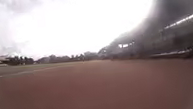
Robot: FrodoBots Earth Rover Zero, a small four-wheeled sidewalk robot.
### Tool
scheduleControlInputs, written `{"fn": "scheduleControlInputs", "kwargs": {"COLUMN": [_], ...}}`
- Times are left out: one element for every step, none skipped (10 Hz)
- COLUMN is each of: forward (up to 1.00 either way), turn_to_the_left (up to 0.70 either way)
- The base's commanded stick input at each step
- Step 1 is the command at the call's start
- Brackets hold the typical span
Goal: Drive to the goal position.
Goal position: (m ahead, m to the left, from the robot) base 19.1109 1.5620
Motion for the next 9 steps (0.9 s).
{"fn": "scheduleControlInputs", "kwargs": {"forward": [0.7,0.7,0.7,0.7,0.7,0.7,0.7,0.7,0.7], "turn_to_the_left": [0.0,0.0,0.0,0.0,0.0,0.0,0.0,0.0,0.0]}}
